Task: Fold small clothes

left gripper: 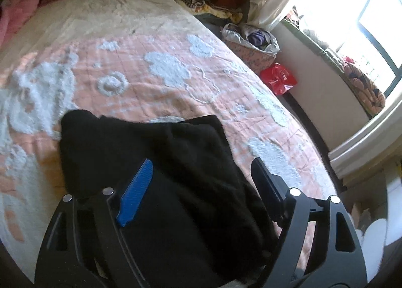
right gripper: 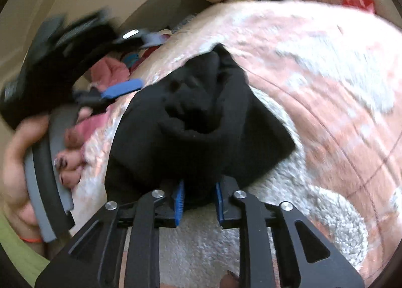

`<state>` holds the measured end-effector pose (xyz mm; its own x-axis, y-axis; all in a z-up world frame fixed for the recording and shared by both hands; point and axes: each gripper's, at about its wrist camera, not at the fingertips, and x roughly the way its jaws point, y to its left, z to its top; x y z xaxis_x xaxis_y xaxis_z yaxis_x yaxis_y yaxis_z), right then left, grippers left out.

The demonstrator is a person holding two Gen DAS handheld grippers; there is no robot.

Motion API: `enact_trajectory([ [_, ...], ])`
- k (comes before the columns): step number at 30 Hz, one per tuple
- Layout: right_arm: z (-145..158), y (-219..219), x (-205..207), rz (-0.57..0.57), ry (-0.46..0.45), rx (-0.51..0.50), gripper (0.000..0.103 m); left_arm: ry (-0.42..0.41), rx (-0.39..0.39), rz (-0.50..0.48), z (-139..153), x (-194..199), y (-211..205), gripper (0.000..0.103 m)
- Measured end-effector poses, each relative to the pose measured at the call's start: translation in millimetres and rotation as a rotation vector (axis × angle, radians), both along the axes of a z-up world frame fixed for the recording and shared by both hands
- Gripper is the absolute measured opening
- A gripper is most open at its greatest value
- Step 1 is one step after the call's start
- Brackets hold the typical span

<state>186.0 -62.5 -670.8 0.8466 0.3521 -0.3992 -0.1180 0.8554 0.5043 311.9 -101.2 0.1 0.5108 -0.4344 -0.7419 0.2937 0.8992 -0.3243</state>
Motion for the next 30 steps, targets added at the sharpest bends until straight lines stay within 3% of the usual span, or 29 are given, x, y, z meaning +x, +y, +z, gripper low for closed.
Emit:
enact_trajectory([
  [3, -1.4, -8.5, -1.6, 0.025, 0.017, 0.085, 0.027, -0.012, 0.045, 0.014, -5.0, -8.8, 11.2, 0.073],
  [5, 0.8, -7.6, -1.5, 0.057, 0.021, 0.099, 0.045, -0.024, 0.075, 0.023, -11.2, -17.5, 20.0, 0.073],
  [8, 9.0, 1.8, -2.5, 0.101, 0.007, 0.092, 0.064, -0.040, 0.103, 0.038, -20.9, -32.4, 33.5, 0.073],
  [10, 18.1, 6.1, 1.3, 0.096, -0.002, 0.057, 0.067, -0.057, 0.119, 0.048, -24.1, -41.4, 39.3, 0.073],
  [15, 39.5, -12.9, 22.9, 0.033, -0.017, 0.047, 0.066, -0.084, 0.120, 0.062, -25.0, -60.1, 46.6, 0.073],
  [16, 40.7, -16.5, 28.2, 0.025, -0.017, 0.046, 0.039, -0.086, 0.120, 0.060, -25.7, -63.4, 46.4, 0.073],
  [17, 40.4, -18.4, 30.5, 0.022, -0.015, 0.027, 0.020, -0.087, 0.119, 0.060, -27.0, -66.2, 46.3, 0.073],
  [24, 29.4, -35.3, 22.4, -0.033, 0.001, 0.009, 0.019, -0.095, 0.118, 0.039, -28.0, -77.3, 41.5, 0.073],
  [30, 30.7, -31.8, 15.5, -0.060, 0.014, -0.013, 0.033, -0.084, 0.123, 0.040, -30.0, -83.1, 43.0, 0.074],
])
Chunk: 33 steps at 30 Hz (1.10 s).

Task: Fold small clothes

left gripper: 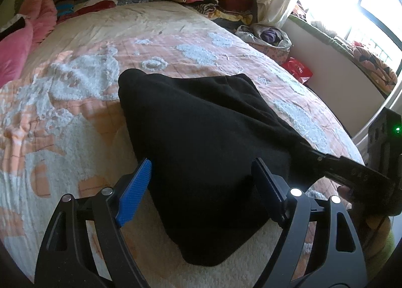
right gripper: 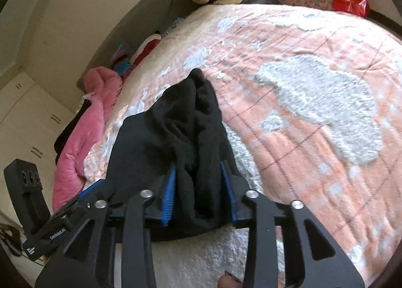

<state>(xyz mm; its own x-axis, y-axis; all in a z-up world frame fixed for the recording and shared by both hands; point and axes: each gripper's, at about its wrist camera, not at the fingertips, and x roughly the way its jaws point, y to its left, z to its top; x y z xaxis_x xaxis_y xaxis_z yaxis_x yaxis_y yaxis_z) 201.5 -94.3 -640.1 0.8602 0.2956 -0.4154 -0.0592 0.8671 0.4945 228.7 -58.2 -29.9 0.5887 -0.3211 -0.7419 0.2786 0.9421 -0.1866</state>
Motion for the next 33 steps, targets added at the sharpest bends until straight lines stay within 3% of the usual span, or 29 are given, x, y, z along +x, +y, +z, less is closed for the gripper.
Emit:
enact_trajectory([
  [9, 13.8, 1.9, -31.7, -0.055, -0.036, -0.094, 0.048, -0.010, -0.016, -0.004, 4.9, -13.3, 1.0, 0.075],
  [15, 26.4, 5.8, -64.8, -0.078, -0.108, -0.143, 0.076, -0.035, -0.043, 0.006, 15.6, -31.7, 8.0, 0.082],
  [19, 35.4, 19.8, -89.8, -0.073, -0.169, -0.209, 0.096, -0.062, -0.047, 0.012, 22.9, -49.9, 14.1, 0.094],
  [28, 33.0, 64.2, -141.7, -0.065, -0.304, -0.405, 0.099, -0.114, -0.088, 0.048, 29.9, -96.2, 40.6, 0.094],
  [33, 18.2, 74.8, -157.7, -0.062, -0.295, -0.417, 0.099, -0.147, -0.050, 0.047, 23.2, -124.9, 50.6, 0.094],
])
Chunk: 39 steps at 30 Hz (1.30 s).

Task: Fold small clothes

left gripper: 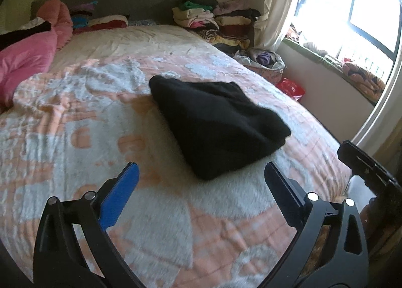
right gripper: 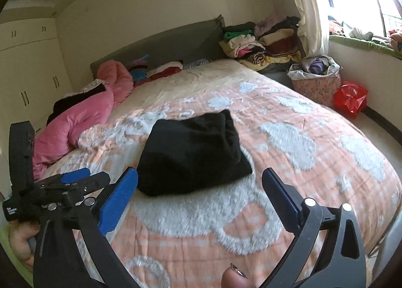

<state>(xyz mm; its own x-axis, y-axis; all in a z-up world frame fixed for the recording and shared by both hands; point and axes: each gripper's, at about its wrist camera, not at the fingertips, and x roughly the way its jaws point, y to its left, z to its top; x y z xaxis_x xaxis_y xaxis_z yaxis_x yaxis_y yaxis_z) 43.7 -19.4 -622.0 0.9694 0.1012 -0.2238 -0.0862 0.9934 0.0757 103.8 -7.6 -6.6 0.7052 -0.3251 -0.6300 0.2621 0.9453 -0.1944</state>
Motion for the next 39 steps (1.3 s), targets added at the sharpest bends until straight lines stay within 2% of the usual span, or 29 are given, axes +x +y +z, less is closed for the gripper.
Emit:
enact_trajectory([
  [3, -12.7, 6.2, -3.5, -0.017, 0.023, -0.028, 0.099, 0.008, 0.007, 0.009, -8.4, -12.2, 7.5, 0.094],
  [13, -37.7, 21.3, -22.4, -0.075, 0.012, -0.113, 0.099, 0.008, 0.006, 0.023, -26.1, -39.7, 18.6, 0.094],
  [22, -54.9, 8.4, -13.7, -0.096, 0.102, -0.070, 0.099, 0.006, 0.028, 0.036, -29.0, -40.3, 16.9, 0.094],
  [39, -54.6, 6.1, -12.9, -0.105, 0.101, -0.070, 0.099, 0.001, 0.037, 0.053, -27.6, -41.1, 17.9, 0.094],
])
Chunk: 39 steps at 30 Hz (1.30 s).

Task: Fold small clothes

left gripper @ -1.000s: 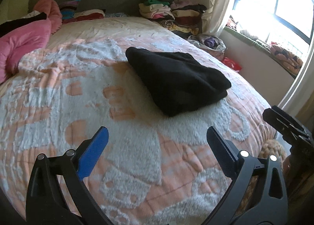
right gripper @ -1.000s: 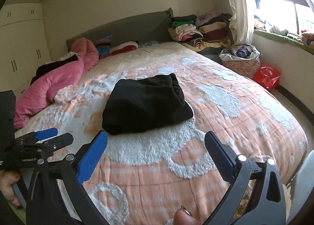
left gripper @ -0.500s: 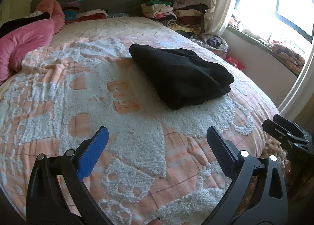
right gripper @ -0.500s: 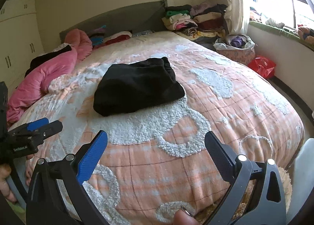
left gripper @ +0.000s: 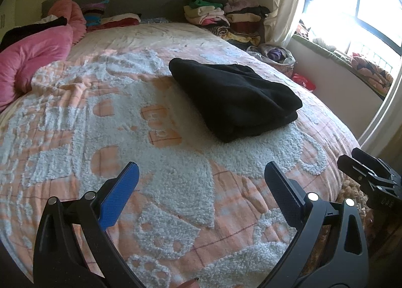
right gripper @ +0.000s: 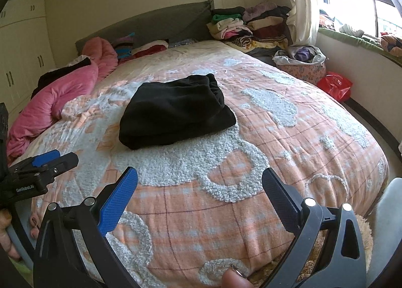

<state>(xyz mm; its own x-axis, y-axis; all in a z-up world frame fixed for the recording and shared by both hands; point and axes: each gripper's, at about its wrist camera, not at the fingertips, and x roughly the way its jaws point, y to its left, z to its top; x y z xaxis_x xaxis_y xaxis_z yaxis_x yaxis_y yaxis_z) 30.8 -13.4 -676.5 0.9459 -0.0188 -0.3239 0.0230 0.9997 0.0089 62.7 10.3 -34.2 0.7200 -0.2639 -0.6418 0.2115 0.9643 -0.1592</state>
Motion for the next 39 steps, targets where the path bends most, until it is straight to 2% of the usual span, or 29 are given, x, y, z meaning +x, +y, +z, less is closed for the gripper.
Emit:
enact_trajectory([
  [39, -2.9, -2.0, 8.0, -0.007, 0.022, 0.005, 0.099, 0.030, 0.029, 0.029, -0.9, 2.1, -3.8, 0.094],
])
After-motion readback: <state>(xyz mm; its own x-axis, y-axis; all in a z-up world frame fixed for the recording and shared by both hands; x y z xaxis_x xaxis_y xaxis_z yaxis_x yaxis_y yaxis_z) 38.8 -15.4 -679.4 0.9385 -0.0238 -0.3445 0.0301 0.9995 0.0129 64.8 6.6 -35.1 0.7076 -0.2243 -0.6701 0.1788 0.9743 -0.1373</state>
